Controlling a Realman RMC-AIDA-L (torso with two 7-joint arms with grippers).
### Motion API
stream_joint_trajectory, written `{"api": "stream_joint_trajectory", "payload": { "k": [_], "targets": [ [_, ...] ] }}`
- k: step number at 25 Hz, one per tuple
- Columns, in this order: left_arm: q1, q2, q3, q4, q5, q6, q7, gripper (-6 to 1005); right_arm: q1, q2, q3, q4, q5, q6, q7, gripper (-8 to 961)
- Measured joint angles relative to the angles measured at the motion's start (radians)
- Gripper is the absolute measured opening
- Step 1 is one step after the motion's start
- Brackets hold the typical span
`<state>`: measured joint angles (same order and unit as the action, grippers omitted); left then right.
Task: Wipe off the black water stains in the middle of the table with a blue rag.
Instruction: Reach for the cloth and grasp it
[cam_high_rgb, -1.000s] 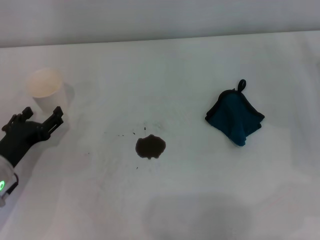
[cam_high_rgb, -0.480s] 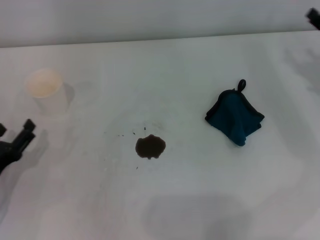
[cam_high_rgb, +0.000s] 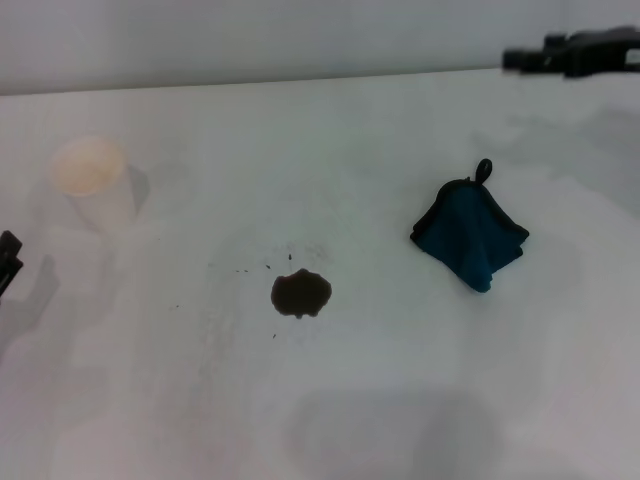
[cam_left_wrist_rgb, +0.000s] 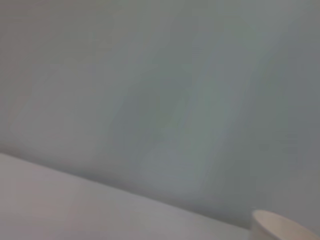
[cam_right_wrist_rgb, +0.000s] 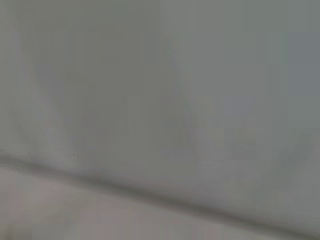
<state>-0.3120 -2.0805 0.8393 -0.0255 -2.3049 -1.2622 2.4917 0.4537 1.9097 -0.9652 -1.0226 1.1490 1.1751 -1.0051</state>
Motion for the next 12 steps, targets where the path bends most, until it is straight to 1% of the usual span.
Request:
{"api": "stream_joint_trajectory", "payload": {
  "k": [2, 4, 5, 6, 7, 10, 12],
  "targets": [
    [-0.001, 0.0, 0.0, 0.008, -0.001, 0.002, 0.0, 889, 0.015, 0.03, -0.001, -0.111, -0.178, 0.072, 0.131, 834],
    [-0.006, 0.001, 0.0, 0.01, -0.002, 0.005, 0.001, 889, 0.025, 0.076, -0.005, -0.234, -0.339, 0.161, 0.234, 833],
    [-0.009, 0.001, 0.0, 0.015, -0.002, 0.011, 0.001, 889, 0.028, 0.092, -0.012, -0.277, -0.391, 0.199, 0.265, 833],
    [-0.012, 0.001, 0.0, 0.02, -0.002, 0.018, 0.001, 888, 0.027, 0.103, -0.043, -0.321, -0.425, 0.225, 0.3, 832],
    [-0.015, 0.001, 0.0, 0.028, -0.002, 0.027, 0.001, 888, 0.025, 0.107, -0.079, -0.354, -0.446, 0.245, 0.336, 832],
    [-0.022, 0.001, -0.001, 0.034, -0.003, 0.036, 0.001, 888, 0.02, 0.099, -0.239, -0.413, -0.47, 0.254, 0.469, 831],
    [-0.028, -0.001, -0.001, 0.034, -0.007, 0.046, 0.002, 888, 0.021, 0.102, -0.309, -0.438, -0.507, 0.241, 0.527, 831]
  ]
}}
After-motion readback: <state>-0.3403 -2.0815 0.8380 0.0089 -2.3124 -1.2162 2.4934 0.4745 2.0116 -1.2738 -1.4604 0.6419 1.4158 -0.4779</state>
